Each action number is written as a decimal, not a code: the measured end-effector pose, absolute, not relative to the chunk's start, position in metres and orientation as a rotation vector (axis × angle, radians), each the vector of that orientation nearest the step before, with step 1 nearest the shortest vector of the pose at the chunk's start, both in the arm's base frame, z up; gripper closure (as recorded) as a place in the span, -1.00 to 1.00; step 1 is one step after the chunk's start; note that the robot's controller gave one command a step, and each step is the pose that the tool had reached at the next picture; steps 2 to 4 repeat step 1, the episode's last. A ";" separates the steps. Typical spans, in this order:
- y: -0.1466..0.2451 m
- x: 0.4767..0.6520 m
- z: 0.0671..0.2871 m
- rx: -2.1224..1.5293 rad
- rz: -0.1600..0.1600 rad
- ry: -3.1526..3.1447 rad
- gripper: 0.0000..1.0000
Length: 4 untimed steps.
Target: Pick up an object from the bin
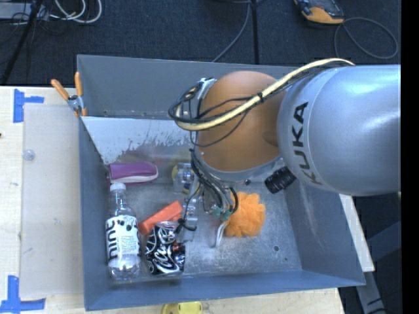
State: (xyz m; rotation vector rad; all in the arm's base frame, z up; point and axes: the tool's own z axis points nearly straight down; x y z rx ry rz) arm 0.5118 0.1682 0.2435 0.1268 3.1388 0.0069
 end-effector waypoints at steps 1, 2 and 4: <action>0.168 0.512 0.243 0.128 0.007 3.139 -1.00; 0.168 0.512 0.243 0.128 0.007 3.139 -1.00; 0.168 0.512 0.243 0.128 0.007 3.139 -1.00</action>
Offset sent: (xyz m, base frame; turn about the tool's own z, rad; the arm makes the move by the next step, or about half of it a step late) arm -0.0130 -0.0115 -0.0873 -0.2246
